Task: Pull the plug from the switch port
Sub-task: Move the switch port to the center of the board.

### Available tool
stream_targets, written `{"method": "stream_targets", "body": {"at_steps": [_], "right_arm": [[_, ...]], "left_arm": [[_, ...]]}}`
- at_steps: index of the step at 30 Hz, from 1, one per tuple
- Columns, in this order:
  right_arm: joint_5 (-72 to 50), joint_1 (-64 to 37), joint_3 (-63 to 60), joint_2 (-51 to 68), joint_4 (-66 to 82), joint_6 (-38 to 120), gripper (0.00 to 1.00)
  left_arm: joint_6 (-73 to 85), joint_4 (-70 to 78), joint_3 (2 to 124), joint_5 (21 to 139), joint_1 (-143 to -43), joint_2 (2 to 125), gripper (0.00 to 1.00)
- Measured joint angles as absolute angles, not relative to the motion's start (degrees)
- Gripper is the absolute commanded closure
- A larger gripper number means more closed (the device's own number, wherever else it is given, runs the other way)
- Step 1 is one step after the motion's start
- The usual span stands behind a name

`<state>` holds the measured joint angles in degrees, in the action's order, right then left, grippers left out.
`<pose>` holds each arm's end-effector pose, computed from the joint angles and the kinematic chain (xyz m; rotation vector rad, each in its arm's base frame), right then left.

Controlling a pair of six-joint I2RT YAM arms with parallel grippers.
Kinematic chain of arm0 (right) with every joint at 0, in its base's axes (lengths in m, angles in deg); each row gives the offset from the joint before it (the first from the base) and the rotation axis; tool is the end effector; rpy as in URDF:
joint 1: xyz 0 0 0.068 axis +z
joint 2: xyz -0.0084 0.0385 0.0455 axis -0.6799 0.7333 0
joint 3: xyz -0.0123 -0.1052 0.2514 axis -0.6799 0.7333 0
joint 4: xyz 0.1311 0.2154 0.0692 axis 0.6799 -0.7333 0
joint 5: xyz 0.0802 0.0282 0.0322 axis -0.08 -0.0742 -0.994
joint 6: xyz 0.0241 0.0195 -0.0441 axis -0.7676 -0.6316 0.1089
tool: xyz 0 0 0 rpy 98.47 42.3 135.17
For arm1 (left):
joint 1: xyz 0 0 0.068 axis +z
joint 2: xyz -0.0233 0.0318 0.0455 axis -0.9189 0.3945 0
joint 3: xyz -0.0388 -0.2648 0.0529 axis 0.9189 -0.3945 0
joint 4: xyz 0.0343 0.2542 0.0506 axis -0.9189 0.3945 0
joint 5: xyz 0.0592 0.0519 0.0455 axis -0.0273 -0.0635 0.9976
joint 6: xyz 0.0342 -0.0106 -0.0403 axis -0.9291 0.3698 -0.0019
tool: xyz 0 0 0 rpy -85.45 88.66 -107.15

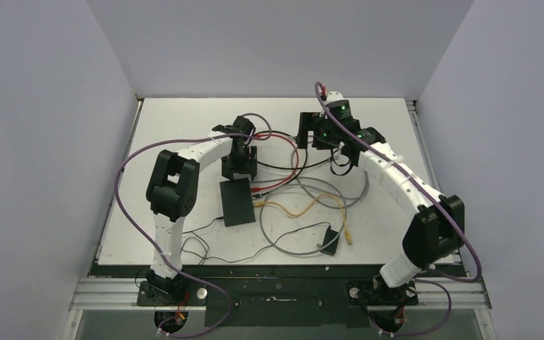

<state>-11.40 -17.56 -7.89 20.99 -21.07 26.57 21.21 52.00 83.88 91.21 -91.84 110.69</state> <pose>0.3324 0.1626 0.3187 -0.1590 2.3315 0.5760 0.3928 -0.1819 0.1647 -0.0453 2.8806 -0.1045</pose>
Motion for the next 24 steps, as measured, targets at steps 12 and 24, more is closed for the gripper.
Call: {"method": "stream_targets", "body": {"at_steps": [12, 24], "right_arm": [[-2.00, -18.06, 3.78, 4.27, -5.61, 30.02, 0.10], [-16.12, -16.88, -0.70, 18.26, -8.11, 29.60, 0.10]], "left_arm": [[21.47, 52.85, 82.11, 94.68, -95.58, 104.75, 0.16], [21.67, 52.63, 77.02, 101.13, -95.38, 91.77, 0.14]]}}
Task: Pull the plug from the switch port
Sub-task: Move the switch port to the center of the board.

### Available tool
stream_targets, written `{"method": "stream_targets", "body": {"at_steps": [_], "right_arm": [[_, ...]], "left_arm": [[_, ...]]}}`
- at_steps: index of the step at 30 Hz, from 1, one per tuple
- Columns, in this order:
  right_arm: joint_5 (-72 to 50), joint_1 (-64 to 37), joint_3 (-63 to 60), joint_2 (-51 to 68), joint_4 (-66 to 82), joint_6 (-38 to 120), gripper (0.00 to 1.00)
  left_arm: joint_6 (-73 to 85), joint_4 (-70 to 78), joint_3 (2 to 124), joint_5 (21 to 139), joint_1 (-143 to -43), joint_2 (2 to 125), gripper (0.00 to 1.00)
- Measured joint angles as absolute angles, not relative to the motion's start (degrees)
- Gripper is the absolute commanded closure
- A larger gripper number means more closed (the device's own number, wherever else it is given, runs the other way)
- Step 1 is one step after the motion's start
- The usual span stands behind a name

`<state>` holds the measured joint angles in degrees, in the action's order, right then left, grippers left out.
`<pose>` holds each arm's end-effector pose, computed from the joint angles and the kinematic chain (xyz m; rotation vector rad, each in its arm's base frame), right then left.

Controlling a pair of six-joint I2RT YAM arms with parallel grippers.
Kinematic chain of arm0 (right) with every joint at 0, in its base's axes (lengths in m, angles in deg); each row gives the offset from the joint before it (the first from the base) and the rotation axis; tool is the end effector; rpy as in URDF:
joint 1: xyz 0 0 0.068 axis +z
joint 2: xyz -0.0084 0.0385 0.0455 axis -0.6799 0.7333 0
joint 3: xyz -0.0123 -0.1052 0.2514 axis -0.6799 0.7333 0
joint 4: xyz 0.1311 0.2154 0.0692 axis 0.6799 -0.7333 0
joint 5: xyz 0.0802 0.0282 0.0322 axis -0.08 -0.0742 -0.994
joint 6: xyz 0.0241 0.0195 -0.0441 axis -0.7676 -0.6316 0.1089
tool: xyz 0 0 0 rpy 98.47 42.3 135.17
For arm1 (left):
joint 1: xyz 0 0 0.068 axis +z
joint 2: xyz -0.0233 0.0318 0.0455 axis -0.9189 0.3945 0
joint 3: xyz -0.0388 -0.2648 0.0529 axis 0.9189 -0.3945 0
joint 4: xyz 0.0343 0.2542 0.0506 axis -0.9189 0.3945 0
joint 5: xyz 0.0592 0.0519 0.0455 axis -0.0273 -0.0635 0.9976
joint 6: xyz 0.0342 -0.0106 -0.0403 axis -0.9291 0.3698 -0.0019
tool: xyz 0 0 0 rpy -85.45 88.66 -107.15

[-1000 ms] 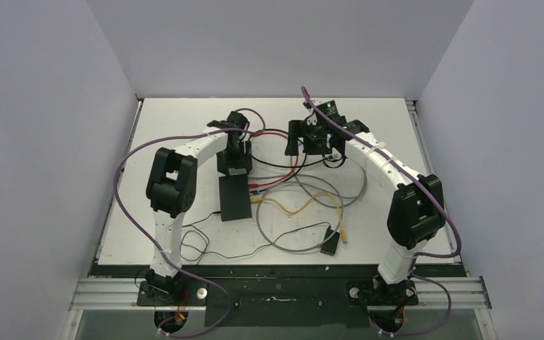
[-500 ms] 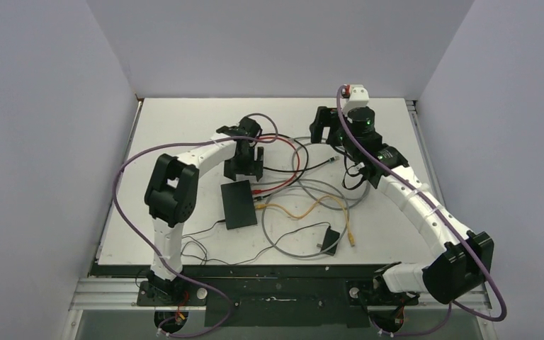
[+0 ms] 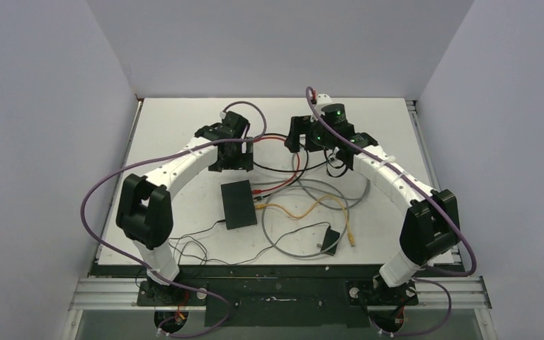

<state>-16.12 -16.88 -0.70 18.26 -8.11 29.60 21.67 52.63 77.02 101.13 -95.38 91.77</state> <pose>0.3263 0.1677 0.3128 -0.2841 2.1732 0.6825 0.3386 -0.1758 0.2591 -0.0312 2.6314 -0.0314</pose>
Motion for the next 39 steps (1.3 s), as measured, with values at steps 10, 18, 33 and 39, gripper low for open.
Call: {"method": "stream_targets", "body": {"at_steps": [10, 18, 33, 39], "right_arm": [[-29.85, -14.96, -10.78, 31.52, -9.70, 29.93, 0.10], [-41.41, -11.57, -23.52, 45.97, -14.84, 30.50, 0.04], [-51.82, -9.08, -28.68, 59.89, -20.50, 28.88, 0.20], [-54.20, -9.19, -28.20, 59.89, -19.73, 28.36, 0.26]], "left_arm": [[25.86, 49.92, 59.60, 93.59, -86.93, 81.30, 0.15], [31.94, 39.08, 43.22, 76.61, -73.13, 75.18, 0.17], [36.92, 25.29, 38.74, 61.94, -69.83, 82.08, 0.26], [38.56, 21.29, 38.35, 59.52, -69.79, 83.42, 0.28]]}}
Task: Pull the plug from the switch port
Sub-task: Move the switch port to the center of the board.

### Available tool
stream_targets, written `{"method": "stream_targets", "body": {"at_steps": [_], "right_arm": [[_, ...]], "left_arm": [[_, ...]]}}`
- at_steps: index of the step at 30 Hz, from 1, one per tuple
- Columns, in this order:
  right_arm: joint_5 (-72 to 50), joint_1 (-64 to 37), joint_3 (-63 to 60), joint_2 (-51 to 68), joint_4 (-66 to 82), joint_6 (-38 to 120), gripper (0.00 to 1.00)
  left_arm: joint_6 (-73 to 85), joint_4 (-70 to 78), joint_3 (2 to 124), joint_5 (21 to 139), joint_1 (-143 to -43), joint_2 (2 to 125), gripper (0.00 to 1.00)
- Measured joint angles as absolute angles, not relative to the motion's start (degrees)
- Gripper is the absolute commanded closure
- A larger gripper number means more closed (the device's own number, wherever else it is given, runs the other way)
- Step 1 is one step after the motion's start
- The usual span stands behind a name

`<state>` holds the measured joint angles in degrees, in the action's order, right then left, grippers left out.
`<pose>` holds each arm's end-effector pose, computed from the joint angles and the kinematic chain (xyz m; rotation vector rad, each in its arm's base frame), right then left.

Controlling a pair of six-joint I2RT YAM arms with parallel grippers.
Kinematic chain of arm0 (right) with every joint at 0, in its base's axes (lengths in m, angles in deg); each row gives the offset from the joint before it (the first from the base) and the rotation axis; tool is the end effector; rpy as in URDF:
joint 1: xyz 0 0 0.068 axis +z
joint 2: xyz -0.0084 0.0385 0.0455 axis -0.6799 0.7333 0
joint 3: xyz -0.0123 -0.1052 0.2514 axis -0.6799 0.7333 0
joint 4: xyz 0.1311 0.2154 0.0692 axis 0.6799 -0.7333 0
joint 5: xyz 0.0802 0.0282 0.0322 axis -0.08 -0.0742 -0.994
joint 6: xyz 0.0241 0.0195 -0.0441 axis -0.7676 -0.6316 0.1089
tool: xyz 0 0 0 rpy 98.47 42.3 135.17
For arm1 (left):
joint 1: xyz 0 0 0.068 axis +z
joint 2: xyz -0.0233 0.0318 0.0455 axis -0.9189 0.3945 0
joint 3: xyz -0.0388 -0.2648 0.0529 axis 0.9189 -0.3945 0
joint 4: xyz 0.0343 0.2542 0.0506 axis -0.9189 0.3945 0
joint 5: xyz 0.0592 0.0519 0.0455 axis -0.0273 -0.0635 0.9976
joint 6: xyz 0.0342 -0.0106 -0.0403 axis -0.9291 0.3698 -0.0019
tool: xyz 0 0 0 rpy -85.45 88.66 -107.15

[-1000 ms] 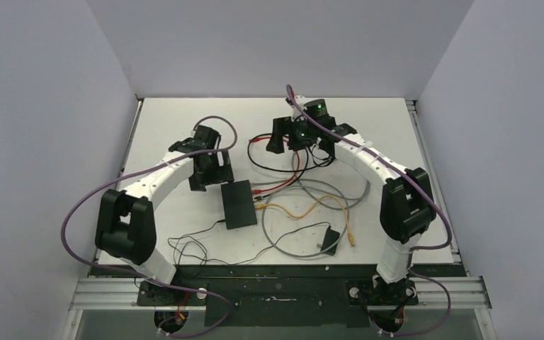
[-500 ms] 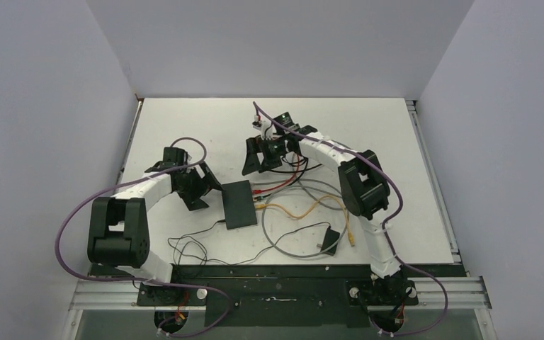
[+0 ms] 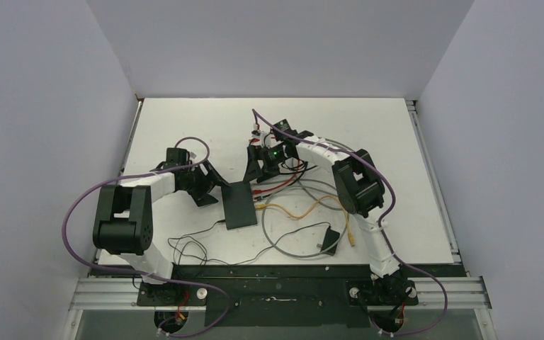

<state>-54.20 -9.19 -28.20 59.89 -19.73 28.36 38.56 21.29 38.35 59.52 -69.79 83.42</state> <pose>0.3938 0.2954 0.1592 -0.6925 2.5910 1.4733 0.3007 -0.0332 0.1441 -0.7974 2.6429 -0.9216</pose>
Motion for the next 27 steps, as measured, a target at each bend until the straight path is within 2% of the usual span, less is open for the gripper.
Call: {"method": "stream_targets", "body": {"at_steps": [12, 17, 23, 27], "right_arm": [[-54.88, -9.28, -26.93, 59.89, -18.49, 27.46, 0.33], [-50.09, -8.16, -26.54, 59.57, -19.78, 29.98, 0.31], [-40.12, -5.82, -20.16, 53.42, -18.53, 34.78, 0.31], [-39.97, -5.26, -19.22, 52.33, -17.96, 35.33, 0.33]], "left_arm": [[41.10, 17.68, 38.11, 58.18, -71.54, 84.53, 0.34], [42.06, 17.44, 38.11, 58.27, -72.17, 84.53, 0.37], [43.59, 16.59, 38.11, 58.07, -72.63, 84.55, 0.41], [43.87, 16.44, 37.56, 57.96, -72.68, 84.53, 0.42]]}}
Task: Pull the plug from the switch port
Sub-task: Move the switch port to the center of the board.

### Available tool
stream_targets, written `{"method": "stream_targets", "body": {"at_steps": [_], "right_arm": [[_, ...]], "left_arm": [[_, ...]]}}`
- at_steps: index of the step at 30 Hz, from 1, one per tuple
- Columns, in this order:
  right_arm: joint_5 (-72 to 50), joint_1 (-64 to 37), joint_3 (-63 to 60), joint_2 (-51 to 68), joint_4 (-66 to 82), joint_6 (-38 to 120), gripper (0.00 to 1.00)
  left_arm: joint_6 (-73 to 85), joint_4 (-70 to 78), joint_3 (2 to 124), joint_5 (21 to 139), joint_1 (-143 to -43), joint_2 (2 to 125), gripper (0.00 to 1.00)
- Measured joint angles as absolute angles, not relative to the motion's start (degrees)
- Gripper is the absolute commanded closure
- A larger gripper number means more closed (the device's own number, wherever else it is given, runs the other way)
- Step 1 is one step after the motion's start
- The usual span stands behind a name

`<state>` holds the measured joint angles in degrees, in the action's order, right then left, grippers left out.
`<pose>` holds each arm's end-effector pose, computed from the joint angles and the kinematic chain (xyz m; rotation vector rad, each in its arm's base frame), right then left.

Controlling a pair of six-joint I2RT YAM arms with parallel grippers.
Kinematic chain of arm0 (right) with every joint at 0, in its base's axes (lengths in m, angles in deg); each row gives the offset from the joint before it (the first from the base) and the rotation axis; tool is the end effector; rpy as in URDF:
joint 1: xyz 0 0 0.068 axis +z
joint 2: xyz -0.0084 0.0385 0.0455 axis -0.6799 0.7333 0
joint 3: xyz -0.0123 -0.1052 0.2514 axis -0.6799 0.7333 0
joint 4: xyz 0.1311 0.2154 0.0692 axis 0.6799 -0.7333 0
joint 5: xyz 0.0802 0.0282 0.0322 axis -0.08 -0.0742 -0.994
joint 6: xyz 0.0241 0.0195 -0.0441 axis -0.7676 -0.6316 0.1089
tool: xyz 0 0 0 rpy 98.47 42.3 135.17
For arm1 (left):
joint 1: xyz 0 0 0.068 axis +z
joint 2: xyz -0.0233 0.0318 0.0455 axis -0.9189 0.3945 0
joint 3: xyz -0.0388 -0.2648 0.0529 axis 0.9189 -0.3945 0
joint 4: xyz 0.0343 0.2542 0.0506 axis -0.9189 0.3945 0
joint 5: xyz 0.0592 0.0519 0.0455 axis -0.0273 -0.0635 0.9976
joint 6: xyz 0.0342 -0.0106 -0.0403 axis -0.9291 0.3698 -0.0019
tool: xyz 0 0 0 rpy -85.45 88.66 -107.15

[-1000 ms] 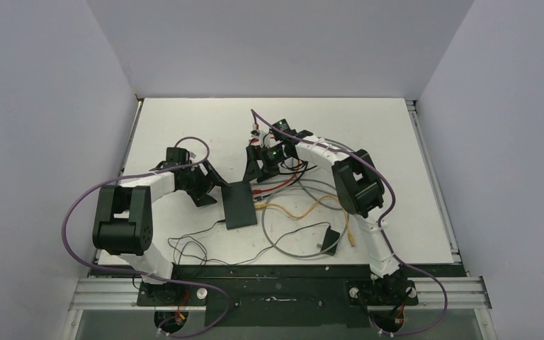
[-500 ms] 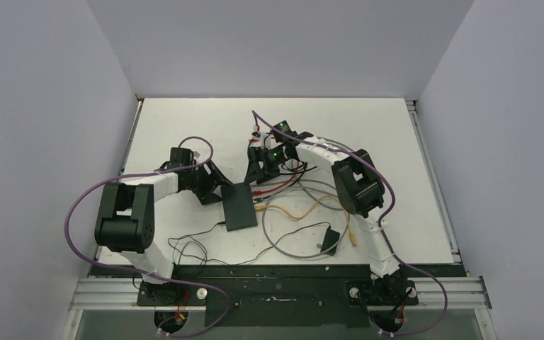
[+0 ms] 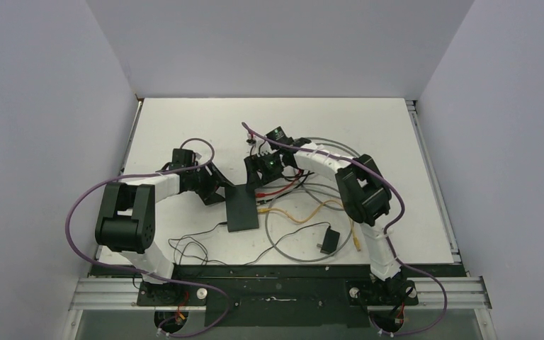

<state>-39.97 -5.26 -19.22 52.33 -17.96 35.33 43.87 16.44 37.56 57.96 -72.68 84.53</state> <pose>0.3565 0.3012 0.1700 -0.8340 2.5502 1.1312 0.3034 -0.0496 0.1397 -0.8197 2.6208 -1.0079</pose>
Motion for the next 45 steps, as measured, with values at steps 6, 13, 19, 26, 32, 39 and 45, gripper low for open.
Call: {"method": "stream_targets", "body": {"at_steps": [6, 13, 19, 26, 32, 39, 45], "right_arm": [[-45.83, -5.32, -19.19, 52.40, -16.50, 30.92, 0.41], [-53.41, -5.54, -16.07, 52.44, -6.99, 21.01, 0.54], [-55.62, -6.52, -14.04, 53.16, -2.05, 16.95, 0.64], [-54.59, -7.27, -13.03, 53.18, -2.45, 17.78, 0.53], [-48.65, -7.60, -13.62, 49.84, -7.71, 23.77, 0.33], [-43.05, -8.32, -13.56, 45.36, -10.62, 27.94, 0.31], [-42.94, -8.62, -12.94, 46.19, -12.89, 29.52, 0.31]], "left_arm": [[44.51, 15.98, 37.00, 57.81, -72.78, 84.53, 0.46], [45.27, 15.74, 37.00, 57.61, -74.31, 84.42, 0.47], [46.52, 15.02, 37.00, 56.39, -75.34, 83.74, 0.47], [47.00, 14.05, 37.30, 55.73, -75.95, 83.70, 0.47], [45.64, 16.81, 39.05, 56.94, -76.11, 83.70, 0.44], [41.82, 21.64, 41.59, 59.93, -76.22, 83.72, 0.44], [40.94, 22.01, 40.12, 60.37, -76.70, 84.58, 0.45]]}}
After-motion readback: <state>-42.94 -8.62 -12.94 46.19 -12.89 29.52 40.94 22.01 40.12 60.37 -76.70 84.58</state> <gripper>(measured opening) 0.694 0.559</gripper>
